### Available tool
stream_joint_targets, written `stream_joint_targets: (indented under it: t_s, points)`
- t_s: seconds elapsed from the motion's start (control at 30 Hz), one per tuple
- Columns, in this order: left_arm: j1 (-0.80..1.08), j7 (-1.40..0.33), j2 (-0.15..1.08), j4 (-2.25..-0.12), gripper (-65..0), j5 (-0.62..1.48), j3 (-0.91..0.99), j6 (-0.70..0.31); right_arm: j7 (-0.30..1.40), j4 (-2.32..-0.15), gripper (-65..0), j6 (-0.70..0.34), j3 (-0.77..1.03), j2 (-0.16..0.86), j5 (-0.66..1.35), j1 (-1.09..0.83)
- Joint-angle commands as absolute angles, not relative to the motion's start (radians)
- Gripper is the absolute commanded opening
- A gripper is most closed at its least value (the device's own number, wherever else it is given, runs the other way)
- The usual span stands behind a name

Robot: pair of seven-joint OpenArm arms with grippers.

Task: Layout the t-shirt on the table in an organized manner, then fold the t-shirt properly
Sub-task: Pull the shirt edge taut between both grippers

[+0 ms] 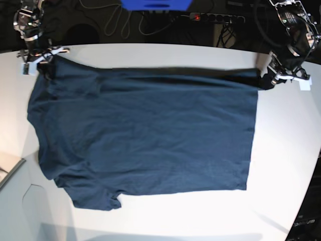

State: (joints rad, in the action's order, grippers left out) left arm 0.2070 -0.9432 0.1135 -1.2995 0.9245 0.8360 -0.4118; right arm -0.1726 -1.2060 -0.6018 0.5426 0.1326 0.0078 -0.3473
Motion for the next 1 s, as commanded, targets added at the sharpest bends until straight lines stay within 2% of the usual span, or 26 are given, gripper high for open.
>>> stream_joint_targets:
  t_s: [0.0, 0.33, 0.77, 0.87, 0.97]
  points:
    - [0.205, -0.937, 0.127, -1.317, -65.0, 0.946, 0.843, -0.418, -0.205, -1.242, -64.2, -0.613, 0.558, 0.134, 0.027, -0.344]
    - [0.205, -0.937, 0.13, -1.317, -65.0, 0.946, 0.843, -0.418, -0.205, -1.362, -64.2, -0.613, 0.639, 0.077, 0.027, -0.387]
    - [0.226, -0.937, 0.125, -1.334, -65.0, 0.946, 0.842, -0.42, -0.197, -1.343, -64.0, -0.613, 0.639, 0.064, 0.024, -0.467]
    - [0.228, -0.937, 0.125, -1.351, -65.0, 0.946, 0.843, -0.42, -0.196, -1.34, -57.3, -0.613, 0.638, 0.065, 0.024, -0.466]
    - [0.228, -0.937, 0.125, -1.371, -65.0, 0.946, 0.843, -0.42, -0.194, -1.34, -44.9, -0.613, 0.631, 0.065, 0.024, -0.466]
